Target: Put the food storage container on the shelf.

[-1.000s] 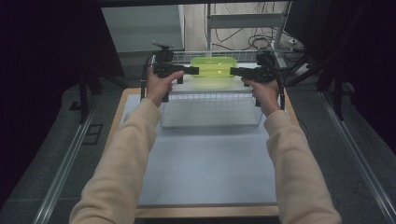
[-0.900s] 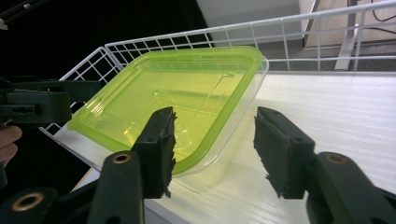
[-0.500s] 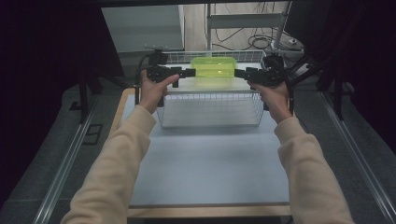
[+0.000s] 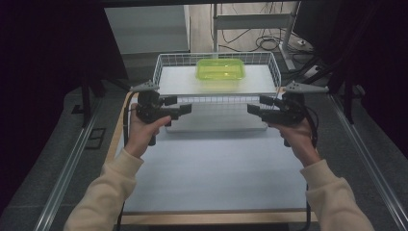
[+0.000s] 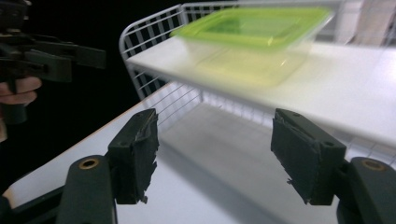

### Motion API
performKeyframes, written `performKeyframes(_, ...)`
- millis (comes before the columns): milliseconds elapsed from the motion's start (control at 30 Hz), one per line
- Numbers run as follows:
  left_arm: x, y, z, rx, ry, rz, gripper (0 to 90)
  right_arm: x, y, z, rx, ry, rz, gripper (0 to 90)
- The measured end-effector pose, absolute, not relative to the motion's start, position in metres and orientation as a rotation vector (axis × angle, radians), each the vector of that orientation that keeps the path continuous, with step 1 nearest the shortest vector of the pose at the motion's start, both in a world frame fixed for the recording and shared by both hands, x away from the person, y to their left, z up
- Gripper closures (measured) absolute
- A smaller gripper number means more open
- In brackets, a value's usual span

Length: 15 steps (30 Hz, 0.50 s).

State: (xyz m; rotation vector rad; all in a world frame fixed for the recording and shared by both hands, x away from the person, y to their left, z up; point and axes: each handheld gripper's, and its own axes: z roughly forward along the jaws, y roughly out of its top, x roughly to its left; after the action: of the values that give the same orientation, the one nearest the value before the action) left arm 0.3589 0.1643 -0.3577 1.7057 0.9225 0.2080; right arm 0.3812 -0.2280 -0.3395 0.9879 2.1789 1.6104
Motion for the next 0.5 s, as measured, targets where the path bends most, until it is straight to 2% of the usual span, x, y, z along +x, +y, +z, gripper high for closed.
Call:
performKeyframes(233,0.319,0.159,-0.386,1.732,0.869,0.241,22.3,0.353,-0.240,-0.369,0.968,2.199,1.664,31.0)
performKeyframes(500,0.281,0.162,-0.437,1.808,0.893,0.200,22.2,0.322,-0.252,-0.429,1.017,2.239,1.695,30.7)
